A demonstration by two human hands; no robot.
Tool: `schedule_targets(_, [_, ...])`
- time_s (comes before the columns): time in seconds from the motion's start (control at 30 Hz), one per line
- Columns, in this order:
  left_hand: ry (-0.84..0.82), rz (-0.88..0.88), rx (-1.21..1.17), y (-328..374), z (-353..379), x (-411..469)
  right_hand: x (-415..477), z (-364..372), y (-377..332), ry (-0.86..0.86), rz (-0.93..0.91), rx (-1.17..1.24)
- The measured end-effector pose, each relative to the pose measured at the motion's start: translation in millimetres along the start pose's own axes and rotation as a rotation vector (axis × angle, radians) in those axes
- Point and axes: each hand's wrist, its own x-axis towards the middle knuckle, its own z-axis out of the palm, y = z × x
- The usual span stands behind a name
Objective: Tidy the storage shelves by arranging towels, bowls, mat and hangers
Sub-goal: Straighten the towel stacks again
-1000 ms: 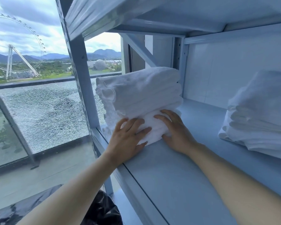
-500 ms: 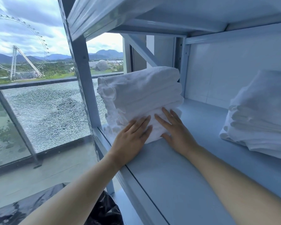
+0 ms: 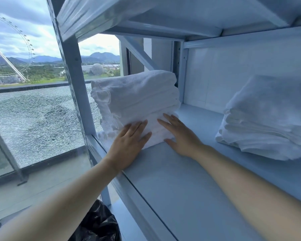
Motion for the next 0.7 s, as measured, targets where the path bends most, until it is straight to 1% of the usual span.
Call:
schedule_targets(0.1, [0.014,0.018,-0.091,18,-9,20,-26,-27,11,0.037,0.035,-0.091])
schedule_targets(0.23, [-0.092,-0.064,-0.304,63,-23,72,-66,-67,27,0.079,0.115,-0.19])
schedule_targets(0.33, [-0.013,-0.043,-0.421,97,-26,111,-94,-93,38,0.174,0.148,-0.239])
schedule_targets(0.43, [-0.003,-0.012,-0.496,127,-22,143,-120,-115,52,0.231,0.198,-0.296])
schedule_targets(0.57, [-0.043,0.022,-0.529,157,-7,169,-148,-134,75,0.218,0.295,-0.418])
schedule_targets(0.63, [-0.106,0.055,-0.529,169,2,177,-159,-139,85,0.188,0.384,-0.514])
schedule_targets(0.7, [-0.151,0.1,-0.479,181,10,180,-168,-141,93,0.131,0.485,-0.573])
